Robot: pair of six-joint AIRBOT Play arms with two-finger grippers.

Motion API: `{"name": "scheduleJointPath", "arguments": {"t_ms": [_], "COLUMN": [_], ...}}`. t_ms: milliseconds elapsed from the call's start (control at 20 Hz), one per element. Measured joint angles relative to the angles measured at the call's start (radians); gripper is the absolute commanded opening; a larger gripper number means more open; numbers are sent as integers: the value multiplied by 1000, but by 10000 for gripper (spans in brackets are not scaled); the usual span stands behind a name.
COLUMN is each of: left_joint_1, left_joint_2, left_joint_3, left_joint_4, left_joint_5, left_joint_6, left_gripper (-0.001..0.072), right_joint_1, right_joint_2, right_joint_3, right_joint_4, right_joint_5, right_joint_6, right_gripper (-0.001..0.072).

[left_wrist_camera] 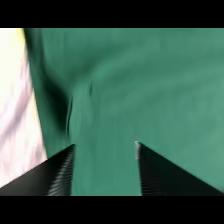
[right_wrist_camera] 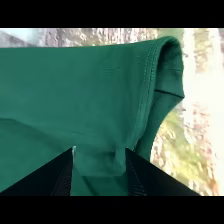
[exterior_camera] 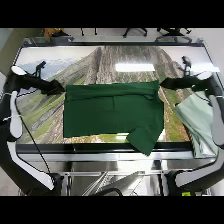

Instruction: Fold the shirts.

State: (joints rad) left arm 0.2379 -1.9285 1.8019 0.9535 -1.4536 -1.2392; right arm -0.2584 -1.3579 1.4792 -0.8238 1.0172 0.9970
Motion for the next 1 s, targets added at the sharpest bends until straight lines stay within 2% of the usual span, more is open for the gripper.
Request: {"name": "scheduleJointPath", "arguments": {"t_ms": [100, 200, 300, 500, 700, 900, 950, 1000], "left_joint_1": [33, 62, 82, 98, 102, 103, 102, 101], "left_joint_2": [70, 167, 262, 394, 438, 448, 449, 449], "left_joint_3": [-119, -310, -514, -826, -958, -984, -983, -983], "left_joint_4": [0, 0, 8, 31, 22, 26, 19, 6], "left_joint_5": [-57, -60, -17, 98, 187, 217, 222, 233], "left_joint_6": [-20, -17, 5, 42, 56, 66, 66, 71], "left_gripper": [410, 410, 433, 429, 429, 427, 420, 275], "right_joint_1": [-47, -98, -151, -222, -244, -250, -250, -250], "right_joint_2": [82, 175, 281, 459, 557, 594, 597, 600], "right_joint_3": [-49, -140, -264, -501, -679, -798, -822, -845], "right_joint_4": [-11, -32, -61, -103, -119, -123, -124, -126], "right_joint_5": [78, 138, 177, 216, 230, 242, 244, 245], "right_joint_6": [40, 86, 142, 229, 272, 291, 291, 291], "right_gripper": [367, 368, 369, 368, 368, 368, 368, 369]}}
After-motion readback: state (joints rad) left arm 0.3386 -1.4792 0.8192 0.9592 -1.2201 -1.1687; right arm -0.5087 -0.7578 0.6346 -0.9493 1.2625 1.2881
